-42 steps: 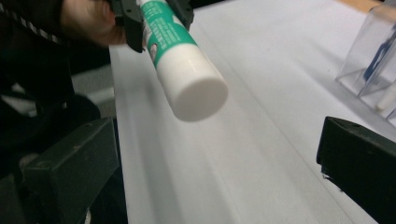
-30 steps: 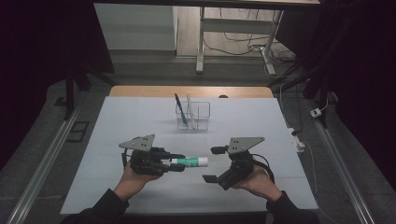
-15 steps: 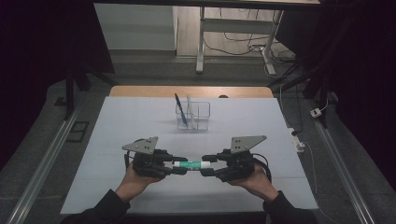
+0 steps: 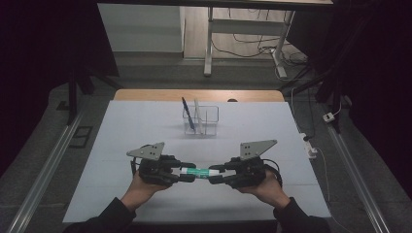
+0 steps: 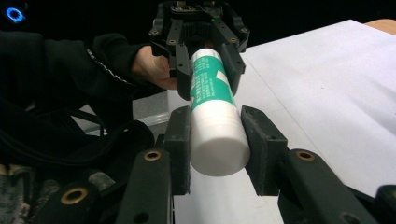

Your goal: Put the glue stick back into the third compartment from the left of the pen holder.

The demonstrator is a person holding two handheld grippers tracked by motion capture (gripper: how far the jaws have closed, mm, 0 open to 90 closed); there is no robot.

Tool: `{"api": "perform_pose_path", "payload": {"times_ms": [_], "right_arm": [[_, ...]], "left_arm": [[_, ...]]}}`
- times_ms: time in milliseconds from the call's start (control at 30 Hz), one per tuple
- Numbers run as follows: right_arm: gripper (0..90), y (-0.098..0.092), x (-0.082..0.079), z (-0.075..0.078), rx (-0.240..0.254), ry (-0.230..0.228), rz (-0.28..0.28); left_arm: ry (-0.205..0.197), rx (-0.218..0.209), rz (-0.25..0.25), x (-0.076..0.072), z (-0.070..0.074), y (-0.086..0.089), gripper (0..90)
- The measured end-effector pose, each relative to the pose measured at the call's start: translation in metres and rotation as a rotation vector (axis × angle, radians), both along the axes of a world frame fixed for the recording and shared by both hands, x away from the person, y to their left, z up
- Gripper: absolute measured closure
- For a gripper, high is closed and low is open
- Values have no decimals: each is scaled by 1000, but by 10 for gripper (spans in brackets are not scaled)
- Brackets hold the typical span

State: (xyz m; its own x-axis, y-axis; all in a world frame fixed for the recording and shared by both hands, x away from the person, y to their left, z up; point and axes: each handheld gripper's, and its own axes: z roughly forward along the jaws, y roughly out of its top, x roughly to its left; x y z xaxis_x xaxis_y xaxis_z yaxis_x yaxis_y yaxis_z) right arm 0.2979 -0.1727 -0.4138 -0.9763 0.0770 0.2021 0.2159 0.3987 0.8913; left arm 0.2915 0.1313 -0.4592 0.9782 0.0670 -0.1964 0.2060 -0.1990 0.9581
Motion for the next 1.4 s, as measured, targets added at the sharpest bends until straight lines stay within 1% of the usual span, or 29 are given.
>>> {"api": "perform_pose_path", "payload": {"times_ms": [67, 167, 200, 267, 400, 433, 500, 600, 700, 767, 900, 967, 1033, 1100, 1200, 1267, 1333, 1400], "right_arm": [[654, 0, 0, 0, -14, -6, -8], [654, -1, 2, 1, -32, -16, -31], [654, -2, 3, 1, -48, -22, -40], [654, -3, 6, 1, -75, -26, -76], [654, -6, 11, 1, -116, -21, -128], [654, -6, 13, 2, -126, -25, -139], [654, -8, 16, 3, -134, -25, -161], [654, -11, 20, 5, -142, -29, -193], [654, -14, 25, 7, -153, -22, -228], [653, -16, 28, 8, -157, -16, -250], [654, -17, 35, 9, -175, -20, -285], [654, -17, 38, 10, -185, -22, -300], [654, -17, 41, 12, -197, -30, -318], [654, -17, 45, 14, -199, -31, -333], [654, -17, 51, 16, -216, -38, -366], [654, -17, 55, 16, -226, -40, -381], [654, -16, 60, 16, -245, -48, -398], [653, -16, 64, 15, -251, -46, -417]], "left_arm": [[-15, 31, 29, -1, 2, 0, 490], [-27, 81, 94, -5, 5, 1, 355], [-29, 100, 117, -5, 5, 2, 319], [-24, 141, 166, -7, 6, 4, 244], [-9, 222, 262, -12, 9, 11, 93], [-9, 238, 288, -14, 10, 13, 81], [1, 263, 310, -18, 11, 18, 52], [37, 266, 345, -23, 11, 27, 29], [40, 312, 399, -31, 10, 35, 4], [52, 338, 428, -36, 9, 39, 0], [90, 357, 470, -45, 5, 48, 0], [103, 364, 481, -48, 5, 51, 0], [110, 374, 499, -52, 4, 54, 0], [123, 388, 517, -57, 3, 58, 0], [137, 392, 540, -64, 2, 64, 0], [140, 403, 564, -70, 1, 69, 0], [145, 405, 587, -75, -1, 74, 0], [147, 401, 607, -79, -2, 80, 0]]}}
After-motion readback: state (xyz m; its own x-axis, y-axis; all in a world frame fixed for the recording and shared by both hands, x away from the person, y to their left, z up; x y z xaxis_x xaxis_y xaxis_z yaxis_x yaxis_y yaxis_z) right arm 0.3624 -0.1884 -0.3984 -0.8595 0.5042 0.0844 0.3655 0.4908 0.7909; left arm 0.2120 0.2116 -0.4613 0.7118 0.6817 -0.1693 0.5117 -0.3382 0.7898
